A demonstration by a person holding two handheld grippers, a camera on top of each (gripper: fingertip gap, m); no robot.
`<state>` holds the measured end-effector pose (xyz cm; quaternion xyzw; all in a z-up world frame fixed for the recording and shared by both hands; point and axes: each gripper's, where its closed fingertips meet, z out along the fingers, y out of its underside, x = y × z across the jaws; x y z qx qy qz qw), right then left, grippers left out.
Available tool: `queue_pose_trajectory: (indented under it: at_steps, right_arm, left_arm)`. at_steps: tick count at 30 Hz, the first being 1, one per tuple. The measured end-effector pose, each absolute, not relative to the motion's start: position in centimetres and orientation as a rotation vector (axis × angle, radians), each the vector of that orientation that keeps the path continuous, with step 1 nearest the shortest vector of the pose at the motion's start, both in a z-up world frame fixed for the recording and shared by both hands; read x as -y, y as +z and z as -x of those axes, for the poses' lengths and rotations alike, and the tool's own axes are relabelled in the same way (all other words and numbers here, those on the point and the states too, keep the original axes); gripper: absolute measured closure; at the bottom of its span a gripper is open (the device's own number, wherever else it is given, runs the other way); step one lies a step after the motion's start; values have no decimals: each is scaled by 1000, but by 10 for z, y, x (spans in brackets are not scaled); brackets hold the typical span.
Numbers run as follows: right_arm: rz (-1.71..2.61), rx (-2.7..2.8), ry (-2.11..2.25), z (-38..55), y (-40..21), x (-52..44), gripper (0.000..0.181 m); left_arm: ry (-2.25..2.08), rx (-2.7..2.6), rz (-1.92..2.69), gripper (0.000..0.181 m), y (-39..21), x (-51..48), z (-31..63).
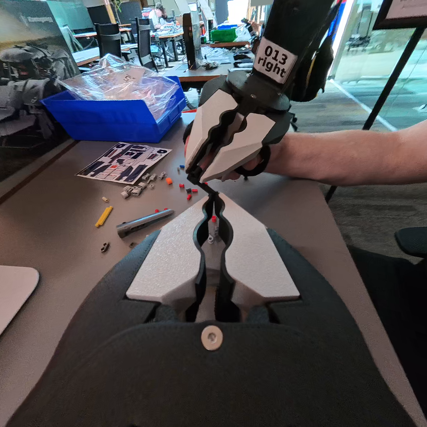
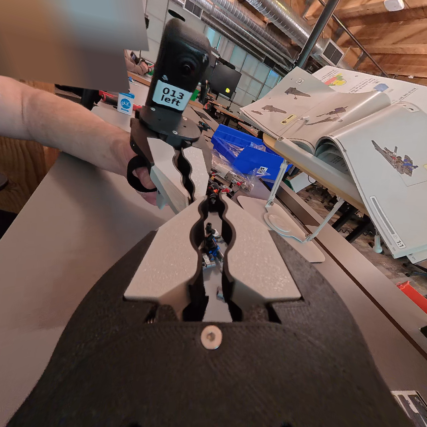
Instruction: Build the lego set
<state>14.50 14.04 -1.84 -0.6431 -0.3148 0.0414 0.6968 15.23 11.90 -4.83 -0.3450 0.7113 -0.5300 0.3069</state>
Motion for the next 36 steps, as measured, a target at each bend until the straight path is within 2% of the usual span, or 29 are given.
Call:
queue_pose_trajectory:
  at_steps: [16,36]
  right_arm:
    - [1512,683,4,-157,-27,-147,175]
    - [1567,688,-12,-159,-39,-153,181]
  left_arm:
    - [-1007,-1868,865,181,-58,-143,-160]
    - [-941,-1898,862,181,-68,-148,-162]
